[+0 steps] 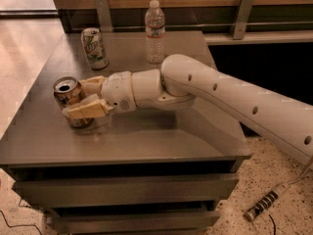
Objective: Pick orange can
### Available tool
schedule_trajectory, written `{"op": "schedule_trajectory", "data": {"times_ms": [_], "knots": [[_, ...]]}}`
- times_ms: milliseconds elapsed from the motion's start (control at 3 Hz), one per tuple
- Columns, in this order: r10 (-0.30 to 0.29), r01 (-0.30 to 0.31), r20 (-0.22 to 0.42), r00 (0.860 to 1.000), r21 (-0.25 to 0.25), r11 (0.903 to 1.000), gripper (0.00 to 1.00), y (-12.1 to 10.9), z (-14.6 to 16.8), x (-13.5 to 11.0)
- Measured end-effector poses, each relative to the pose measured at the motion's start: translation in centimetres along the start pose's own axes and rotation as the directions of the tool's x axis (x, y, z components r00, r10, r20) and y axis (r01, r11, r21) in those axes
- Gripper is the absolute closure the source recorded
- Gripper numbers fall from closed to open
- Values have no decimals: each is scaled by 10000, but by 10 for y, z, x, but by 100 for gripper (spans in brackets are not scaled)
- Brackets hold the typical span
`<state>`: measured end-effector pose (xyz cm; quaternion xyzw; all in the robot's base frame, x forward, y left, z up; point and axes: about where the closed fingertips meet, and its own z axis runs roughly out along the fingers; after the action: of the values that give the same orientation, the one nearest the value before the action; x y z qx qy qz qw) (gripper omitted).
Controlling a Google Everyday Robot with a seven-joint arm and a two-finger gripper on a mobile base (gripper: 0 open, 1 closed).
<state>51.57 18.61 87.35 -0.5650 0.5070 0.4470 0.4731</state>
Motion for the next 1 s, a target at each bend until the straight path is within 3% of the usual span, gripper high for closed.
{"op": "schedule_trajectory", "data": {"times_ms": [333,667,1000], "knots": [[-15,15,7,10000,-50,10000,90,2,2,-1],[-24,24,11,10000,-80,10000,100,2,4,-2],[-24,24,11,10000,-81,10000,100,3,4,-2]]}}
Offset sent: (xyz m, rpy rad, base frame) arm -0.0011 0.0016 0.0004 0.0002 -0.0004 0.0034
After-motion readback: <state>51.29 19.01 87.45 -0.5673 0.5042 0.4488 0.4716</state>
